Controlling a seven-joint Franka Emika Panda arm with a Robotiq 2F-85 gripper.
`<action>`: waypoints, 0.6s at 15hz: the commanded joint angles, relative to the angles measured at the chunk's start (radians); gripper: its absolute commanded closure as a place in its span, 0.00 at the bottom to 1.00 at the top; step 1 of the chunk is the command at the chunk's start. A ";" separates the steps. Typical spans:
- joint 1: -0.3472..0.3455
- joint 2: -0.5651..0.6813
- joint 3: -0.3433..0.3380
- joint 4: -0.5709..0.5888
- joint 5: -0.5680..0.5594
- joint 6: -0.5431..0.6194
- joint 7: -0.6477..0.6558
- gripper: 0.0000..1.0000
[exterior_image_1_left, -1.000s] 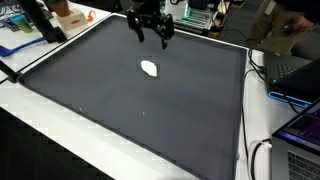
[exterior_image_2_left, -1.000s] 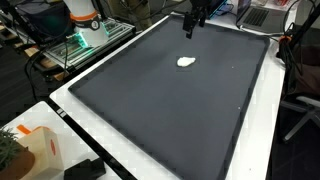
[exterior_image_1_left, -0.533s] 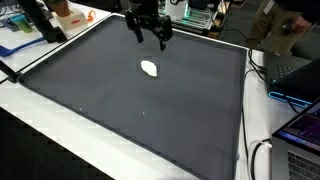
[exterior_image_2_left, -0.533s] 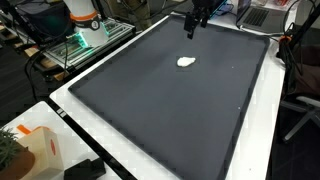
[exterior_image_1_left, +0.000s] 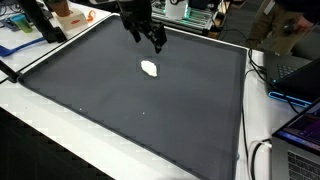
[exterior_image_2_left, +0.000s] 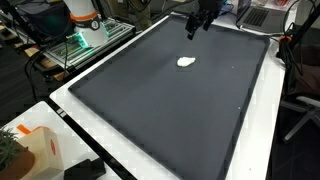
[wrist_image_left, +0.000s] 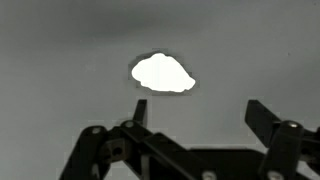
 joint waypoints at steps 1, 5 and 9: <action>0.011 0.097 -0.012 0.145 -0.017 -0.118 0.015 0.00; 0.009 0.178 -0.026 0.262 -0.022 -0.191 0.008 0.00; 0.006 0.170 -0.025 0.248 -0.001 -0.164 -0.003 0.00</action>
